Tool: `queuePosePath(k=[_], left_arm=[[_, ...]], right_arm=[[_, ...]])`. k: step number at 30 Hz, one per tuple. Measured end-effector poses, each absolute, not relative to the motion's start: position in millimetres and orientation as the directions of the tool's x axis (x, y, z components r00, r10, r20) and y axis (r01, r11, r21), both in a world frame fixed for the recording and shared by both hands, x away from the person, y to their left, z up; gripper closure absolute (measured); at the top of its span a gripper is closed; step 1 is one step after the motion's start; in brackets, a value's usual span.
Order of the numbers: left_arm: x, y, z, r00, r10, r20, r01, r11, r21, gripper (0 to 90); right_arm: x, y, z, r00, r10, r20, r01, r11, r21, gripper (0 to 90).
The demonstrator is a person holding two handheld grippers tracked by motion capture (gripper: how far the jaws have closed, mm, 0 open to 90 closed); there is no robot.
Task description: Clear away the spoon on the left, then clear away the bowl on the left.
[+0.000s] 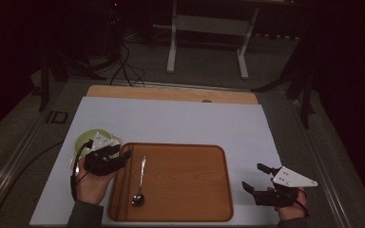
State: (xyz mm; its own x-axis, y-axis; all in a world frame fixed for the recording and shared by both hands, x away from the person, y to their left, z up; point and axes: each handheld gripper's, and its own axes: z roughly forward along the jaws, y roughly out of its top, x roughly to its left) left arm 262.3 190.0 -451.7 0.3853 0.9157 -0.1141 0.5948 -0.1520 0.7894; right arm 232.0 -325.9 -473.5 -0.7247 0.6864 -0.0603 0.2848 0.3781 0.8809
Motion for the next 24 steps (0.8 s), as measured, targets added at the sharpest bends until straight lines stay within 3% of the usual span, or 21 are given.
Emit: queuePosePath(k=[24], left_arm=[[254, 237, -426, 0.261, 0.955, -0.139, 0.537, -0.024, 0.843, 48.1]], right_arm=[[232, -326, -474, -0.724, 0.687, -0.063, 0.283, 0.379, 0.881, 14.7]])
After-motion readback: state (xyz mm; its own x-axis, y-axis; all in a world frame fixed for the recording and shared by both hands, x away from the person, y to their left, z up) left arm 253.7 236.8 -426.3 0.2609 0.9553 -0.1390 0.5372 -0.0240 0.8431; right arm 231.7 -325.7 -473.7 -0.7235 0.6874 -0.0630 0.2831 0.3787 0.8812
